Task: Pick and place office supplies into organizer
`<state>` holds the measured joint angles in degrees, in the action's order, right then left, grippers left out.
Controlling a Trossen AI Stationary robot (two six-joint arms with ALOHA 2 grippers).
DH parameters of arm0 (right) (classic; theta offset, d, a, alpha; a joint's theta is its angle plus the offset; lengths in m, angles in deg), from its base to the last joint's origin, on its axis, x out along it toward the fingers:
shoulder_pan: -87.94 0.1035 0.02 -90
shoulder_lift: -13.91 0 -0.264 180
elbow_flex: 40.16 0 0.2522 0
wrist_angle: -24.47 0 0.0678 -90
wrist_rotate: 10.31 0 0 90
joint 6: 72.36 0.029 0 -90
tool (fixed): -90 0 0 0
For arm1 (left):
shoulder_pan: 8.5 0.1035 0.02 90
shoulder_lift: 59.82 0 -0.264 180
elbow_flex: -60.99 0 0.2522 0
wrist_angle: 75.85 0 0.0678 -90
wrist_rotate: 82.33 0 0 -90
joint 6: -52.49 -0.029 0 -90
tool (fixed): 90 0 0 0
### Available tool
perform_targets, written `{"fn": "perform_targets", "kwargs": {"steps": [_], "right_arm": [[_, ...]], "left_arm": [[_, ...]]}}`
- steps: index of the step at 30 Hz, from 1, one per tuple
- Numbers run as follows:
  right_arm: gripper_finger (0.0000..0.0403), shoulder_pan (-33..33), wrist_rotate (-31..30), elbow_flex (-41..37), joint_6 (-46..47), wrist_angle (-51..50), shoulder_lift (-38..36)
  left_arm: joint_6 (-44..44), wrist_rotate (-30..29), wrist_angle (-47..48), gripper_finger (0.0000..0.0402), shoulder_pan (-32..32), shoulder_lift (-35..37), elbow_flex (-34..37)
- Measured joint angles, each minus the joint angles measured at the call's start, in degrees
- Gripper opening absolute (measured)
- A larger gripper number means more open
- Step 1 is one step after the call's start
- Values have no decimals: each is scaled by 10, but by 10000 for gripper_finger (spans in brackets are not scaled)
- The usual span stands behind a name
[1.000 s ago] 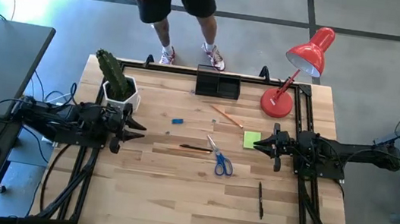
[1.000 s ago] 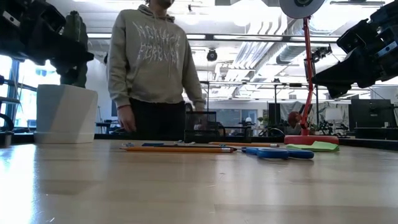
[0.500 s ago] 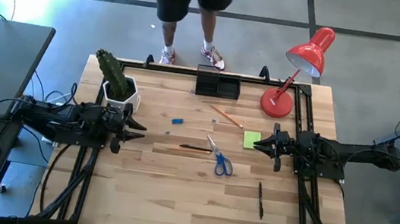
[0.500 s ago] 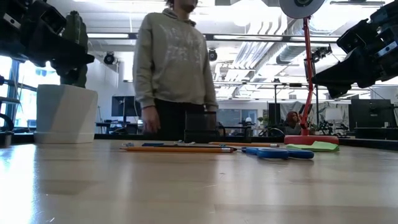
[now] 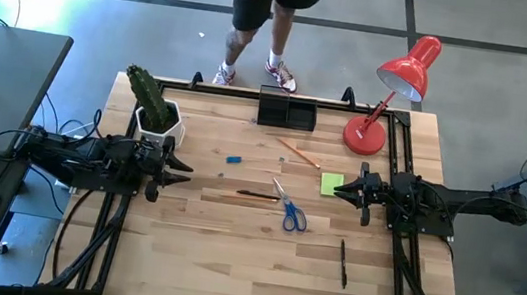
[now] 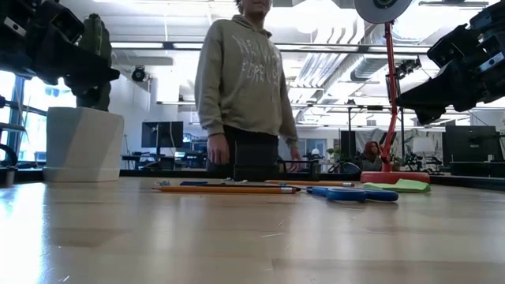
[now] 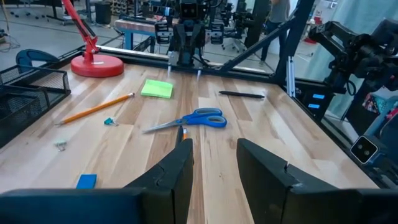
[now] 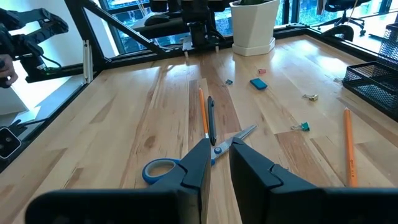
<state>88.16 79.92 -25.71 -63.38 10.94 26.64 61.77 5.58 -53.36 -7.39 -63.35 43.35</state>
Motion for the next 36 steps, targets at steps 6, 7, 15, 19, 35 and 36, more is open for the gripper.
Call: {"fn": "perform_targets", "kwargs": {"steps": [6, 7, 15, 19, 35, 36], "right_arm": [[53, 0, 0, 0, 0, 0, 0], [53, 0, 0, 0, 0, 0, 0], [53, 0, 0, 0, 0, 0, 0], [53, 0, 0, 0, 0, 0, 0], [53, 0, 0, 0, 0, 0, 0], [53, 0, 0, 0, 0, 0, 0]], "left_arm": [[-19, 16, 0, 33, 0, 0, 0], [-30, 22, 0, 17, 0, 0, 0], [-48, 22, 1, 3, 0, 0, 0], [-46, 21, 1, 9, 0, 0, 0], [-45, 21, 2, 5, 0, 0, 0], [-45, 21, 2, 6, 0, 0, 0]]}}
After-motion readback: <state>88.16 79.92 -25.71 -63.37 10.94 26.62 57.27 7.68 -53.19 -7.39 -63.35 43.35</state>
